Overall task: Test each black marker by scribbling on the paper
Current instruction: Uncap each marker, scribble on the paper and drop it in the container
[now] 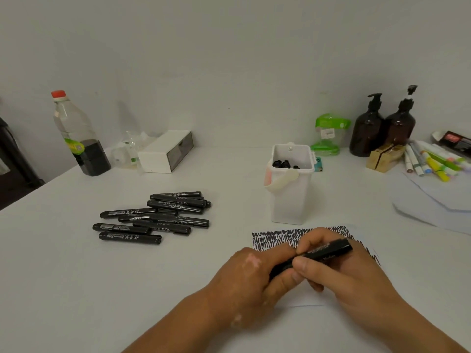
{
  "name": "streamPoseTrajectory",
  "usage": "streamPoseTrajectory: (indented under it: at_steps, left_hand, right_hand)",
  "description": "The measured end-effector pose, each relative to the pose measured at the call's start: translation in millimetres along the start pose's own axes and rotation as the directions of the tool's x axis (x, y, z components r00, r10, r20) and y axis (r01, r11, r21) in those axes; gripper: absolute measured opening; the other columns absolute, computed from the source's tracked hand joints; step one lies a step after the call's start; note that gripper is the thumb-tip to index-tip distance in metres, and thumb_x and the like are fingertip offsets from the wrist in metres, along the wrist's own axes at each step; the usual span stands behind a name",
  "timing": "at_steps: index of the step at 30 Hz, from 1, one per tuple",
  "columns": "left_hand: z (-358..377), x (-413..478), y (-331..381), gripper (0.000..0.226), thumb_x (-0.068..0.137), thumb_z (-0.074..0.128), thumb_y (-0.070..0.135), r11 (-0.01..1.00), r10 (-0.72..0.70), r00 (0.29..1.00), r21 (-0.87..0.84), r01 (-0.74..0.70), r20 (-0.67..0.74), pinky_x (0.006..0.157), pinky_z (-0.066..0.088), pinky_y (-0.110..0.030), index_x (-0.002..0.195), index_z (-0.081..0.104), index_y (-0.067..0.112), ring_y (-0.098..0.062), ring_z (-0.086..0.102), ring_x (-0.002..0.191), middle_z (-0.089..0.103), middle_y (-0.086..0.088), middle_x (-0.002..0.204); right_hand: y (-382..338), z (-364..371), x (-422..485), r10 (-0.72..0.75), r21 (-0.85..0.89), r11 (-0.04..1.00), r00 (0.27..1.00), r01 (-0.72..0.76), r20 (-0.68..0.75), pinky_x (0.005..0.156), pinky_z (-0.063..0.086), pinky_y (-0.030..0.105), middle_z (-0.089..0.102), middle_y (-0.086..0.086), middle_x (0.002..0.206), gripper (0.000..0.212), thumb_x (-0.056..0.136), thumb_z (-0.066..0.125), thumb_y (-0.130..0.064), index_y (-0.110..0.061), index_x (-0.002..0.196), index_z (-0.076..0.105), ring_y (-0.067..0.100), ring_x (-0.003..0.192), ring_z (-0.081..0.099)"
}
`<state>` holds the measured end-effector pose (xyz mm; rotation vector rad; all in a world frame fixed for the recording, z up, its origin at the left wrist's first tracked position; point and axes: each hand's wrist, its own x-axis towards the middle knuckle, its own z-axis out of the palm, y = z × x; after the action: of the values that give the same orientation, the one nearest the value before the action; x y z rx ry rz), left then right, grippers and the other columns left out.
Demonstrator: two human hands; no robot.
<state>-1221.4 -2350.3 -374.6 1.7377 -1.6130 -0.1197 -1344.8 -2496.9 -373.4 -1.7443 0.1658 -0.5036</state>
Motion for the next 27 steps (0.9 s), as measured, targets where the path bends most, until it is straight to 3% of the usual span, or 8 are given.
streamPoseTrajectory:
  at_steps: [3, 6, 8, 10, 13, 15, 20, 27]
  left_hand:
    - [1.9, -1.8, -10.4, 0.04, 0.087, 0.066, 0.057, 0.991, -0.125, 0.992, 0.052, 0.126, -0.004, 0.059, 0.031, -0.011, 0.117, 0.053, 0.034, 0.0, 0.046, 0.061, 0.048, 0.021, 0.069]
    - [-5.4, -5.0, -24.3, 0.067, 0.07, 0.073, 0.07, 0.964, -0.216, 0.976, 0.156, 0.214, 0.0, 0.072, 0.035, -0.008, 0.125, 0.053, 0.038, 0.006, 0.05, 0.081, 0.052, 0.02, 0.092]
    - [-9.4, -6.7, -30.4, 0.073, 0.066, 0.074, 0.074, 0.951, -0.255, 0.965, 0.197, 0.24, 0.057, 0.086, 0.039, -0.01, 0.128, 0.054, 0.041, 0.007, 0.049, 0.1, 0.049, 0.022, 0.111]
    - [-9.1, -7.4, -33.3, 0.078, 0.065, 0.074, 0.074, 0.943, -0.274, 0.958, 0.218, 0.25, 0.085, 0.097, 0.037, -0.011, 0.133, 0.053, 0.041, 0.006, 0.045, 0.113, 0.045, 0.025, 0.121]
    - [-5.1, -7.4, -33.6, 0.08, 0.065, 0.073, 0.075, 0.932, -0.276, 0.955, 0.272, 0.239, 0.107, 0.103, 0.035, -0.016, 0.135, 0.054, 0.04, 0.001, 0.041, 0.121, 0.043, 0.024, 0.127]
    - [-4.1, -7.7, -34.4, 0.078, 0.067, 0.071, 0.075, 0.924, -0.285, 0.95, 0.3, 0.237, 0.129, 0.104, 0.035, -0.02, 0.135, 0.054, 0.041, -0.003, 0.04, 0.121, 0.042, 0.023, 0.129]
    - [-3.6, -8.6, -37.4, 0.076, 0.066, 0.07, 0.076, 0.916, -0.306, 0.943, 0.309, 0.255, 0.131, 0.106, 0.036, -0.024, 0.133, 0.054, 0.043, -0.002, 0.038, 0.122, 0.041, 0.026, 0.13]
    - [-1.6, -8.6, -39.4, 0.076, 0.065, 0.069, 0.077, 0.919, -0.304, 0.945, 0.3, 0.257, 0.122, 0.107, 0.036, -0.025, 0.132, 0.054, 0.043, -0.001, 0.038, 0.122, 0.04, 0.027, 0.129]
  right_hand:
    - [2.7, -3.6, 1.8, -0.013, 0.032, 0.999, 0.989, 0.018, -0.144, 0.049, 0.038, 0.025, 0.051, 0.005, 0.051, 0.025, 0.066, 0.074, -0.039, -0.017, 0.075, 0.064, 0.02, 0.05, 0.046]
    - [5.7, -11.9, 5.6, 0.084, 0.247, 0.969, 0.963, -0.02, -0.255, 0.045, 0.029, 0.029, 0.041, 0.009, 0.049, 0.011, 0.07, 0.068, -0.02, -0.013, 0.067, 0.059, 0.021, 0.049, 0.035]
    - [6.6, -16.0, 5.5, 0.121, 0.262, 0.964, 0.962, -0.055, -0.245, 0.042, 0.034, 0.028, 0.047, 0.01, 0.05, 0.008, 0.073, 0.063, -0.019, -0.013, 0.071, 0.067, 0.022, 0.047, 0.042]
    - [6.0, -14.2, 4.1, 0.151, 0.243, 0.965, 0.971, -0.104, -0.187, 0.042, 0.043, 0.03, 0.059, 0.015, 0.056, 0.019, 0.074, 0.061, -0.021, -0.013, 0.082, 0.076, 0.023, 0.051, 0.054]
    - [5.4, -6.4, 2.7, 0.2, 0.109, 0.976, 0.973, -0.188, -0.115, 0.048, 0.05, 0.03, 0.069, 0.015, 0.064, 0.02, 0.072, 0.065, -0.023, -0.017, 0.086, 0.078, 0.023, 0.056, 0.063]
    - [8.3, -3.0, 2.9, 0.212, -0.074, 0.972, 0.97, -0.221, -0.118, 0.048, 0.047, 0.024, 0.066, 0.007, 0.058, 0.01, 0.075, 0.074, -0.023, -0.024, 0.085, 0.076, 0.018, 0.049, 0.059]
    - [15.6, 0.7, 2.7, 0.221, -0.294, 0.921, 0.964, -0.257, -0.149, 0.049, 0.041, 0.021, 0.069, -0.003, 0.058, 0.015, 0.079, 0.075, -0.016, -0.031, 0.082, 0.073, 0.007, 0.044, 0.053]
    - [19.7, 1.7, 3.4, 0.201, -0.359, 0.899, 0.966, -0.249, -0.165, 0.051, 0.042, 0.017, 0.07, -0.009, 0.063, 0.015, 0.076, 0.076, -0.029, -0.036, 0.089, 0.073, 0.002, 0.048, 0.056]
